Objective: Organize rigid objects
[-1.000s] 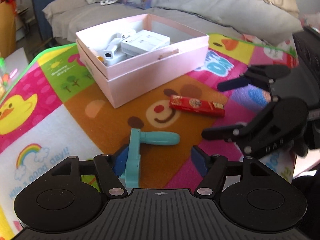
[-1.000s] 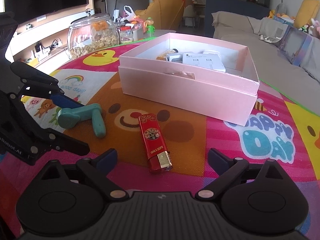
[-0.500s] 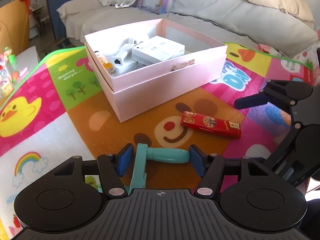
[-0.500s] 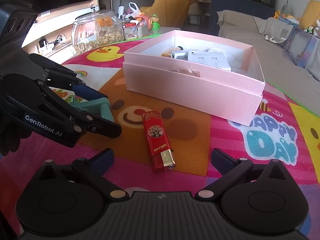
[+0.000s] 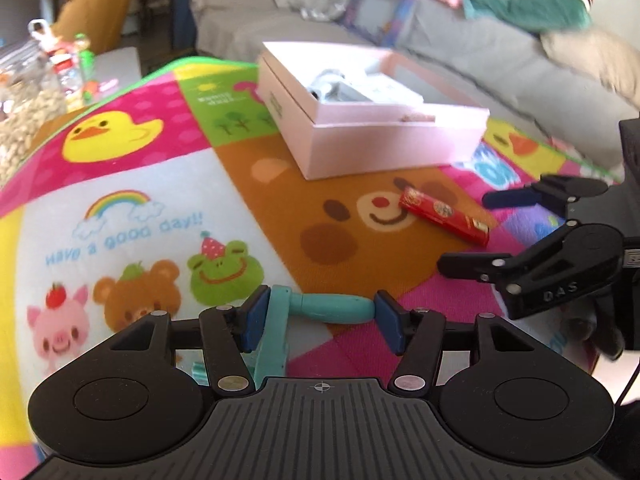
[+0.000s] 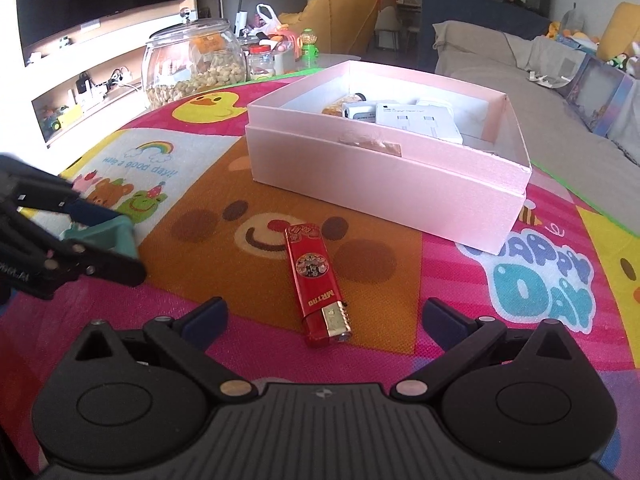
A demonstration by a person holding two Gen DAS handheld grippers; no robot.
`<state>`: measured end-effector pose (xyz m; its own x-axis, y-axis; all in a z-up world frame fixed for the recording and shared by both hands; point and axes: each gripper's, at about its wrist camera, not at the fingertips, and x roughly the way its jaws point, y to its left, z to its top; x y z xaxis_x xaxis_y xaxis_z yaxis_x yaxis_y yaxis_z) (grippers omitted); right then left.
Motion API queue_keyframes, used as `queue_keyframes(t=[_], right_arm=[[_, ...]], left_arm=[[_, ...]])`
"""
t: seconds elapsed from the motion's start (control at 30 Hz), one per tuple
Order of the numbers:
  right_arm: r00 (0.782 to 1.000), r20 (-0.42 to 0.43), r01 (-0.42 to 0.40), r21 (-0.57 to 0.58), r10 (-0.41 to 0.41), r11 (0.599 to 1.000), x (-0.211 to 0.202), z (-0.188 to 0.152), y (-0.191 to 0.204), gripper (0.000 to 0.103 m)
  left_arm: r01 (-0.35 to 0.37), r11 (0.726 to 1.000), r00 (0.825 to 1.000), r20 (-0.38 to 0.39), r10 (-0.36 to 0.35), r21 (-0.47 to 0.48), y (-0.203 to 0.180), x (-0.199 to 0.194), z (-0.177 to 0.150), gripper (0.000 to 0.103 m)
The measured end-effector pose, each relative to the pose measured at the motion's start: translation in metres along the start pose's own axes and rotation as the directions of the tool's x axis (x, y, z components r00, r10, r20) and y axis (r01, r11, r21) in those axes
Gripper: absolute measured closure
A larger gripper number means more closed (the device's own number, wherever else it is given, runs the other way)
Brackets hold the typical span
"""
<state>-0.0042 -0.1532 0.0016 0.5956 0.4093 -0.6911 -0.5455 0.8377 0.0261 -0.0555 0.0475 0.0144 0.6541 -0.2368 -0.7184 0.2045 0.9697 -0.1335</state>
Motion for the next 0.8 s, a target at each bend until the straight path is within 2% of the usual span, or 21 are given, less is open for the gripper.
queue_keyframes(t=[0.1,0.2,0.27,0.3,0.33,0.37,0.57,0.8], right_arm=[[1.0,0.012,0.02,0.007,-0.02,1.0,0.006,0.006,0.004,0.006],[0.999,0.023,0.03,0.001,-0.03,1.0,0.01,0.013,0.012,0.022],[1.0,0.022,0.002,-0.021,-0.001,1.0,0.008,0.017,0.021,0.055],[1.0,0.015,-0.007,-0.036,0.007,0.999,0.006,0.018,0.025,0.063],[1.0,0.006,-0.022,-0.056,0.023,0.998,0.004,0.018,0.031,0.076],[0.999,-0.001,-0.033,-0.072,0.033,0.997,0.002,0.017,0.035,0.08],[0.999,-0.03,-0.032,-0.049,0.03,0.998,-0.019,0.008,0.037,0.08],[0.999,0.047,0.012,0.001,-0.012,1.0,-0.067,-0.002,0.025,0.08]], left_arm=[[-0.048,0.998,0.999,0.026,0.046,0.049,-0.011,0.0,-0.005,0.041],[-0.069,0.995,0.997,0.029,0.067,0.072,-0.016,0.001,-0.006,0.041],[-0.063,0.995,0.998,0.028,0.061,0.072,-0.015,0.0,-0.005,0.041],[-0.06,0.996,0.998,0.028,0.058,0.071,-0.014,0.0,-0.006,0.041],[-0.058,0.996,0.998,0.03,0.056,0.07,-0.013,0.0,-0.006,0.041],[-0.058,0.996,0.998,0.031,0.056,0.07,-0.013,-0.001,-0.007,0.041],[-0.057,0.995,0.998,0.033,0.054,0.078,-0.013,-0.002,-0.008,0.041],[-0.048,0.993,0.999,0.028,0.046,0.103,-0.018,-0.009,-0.013,0.042]])
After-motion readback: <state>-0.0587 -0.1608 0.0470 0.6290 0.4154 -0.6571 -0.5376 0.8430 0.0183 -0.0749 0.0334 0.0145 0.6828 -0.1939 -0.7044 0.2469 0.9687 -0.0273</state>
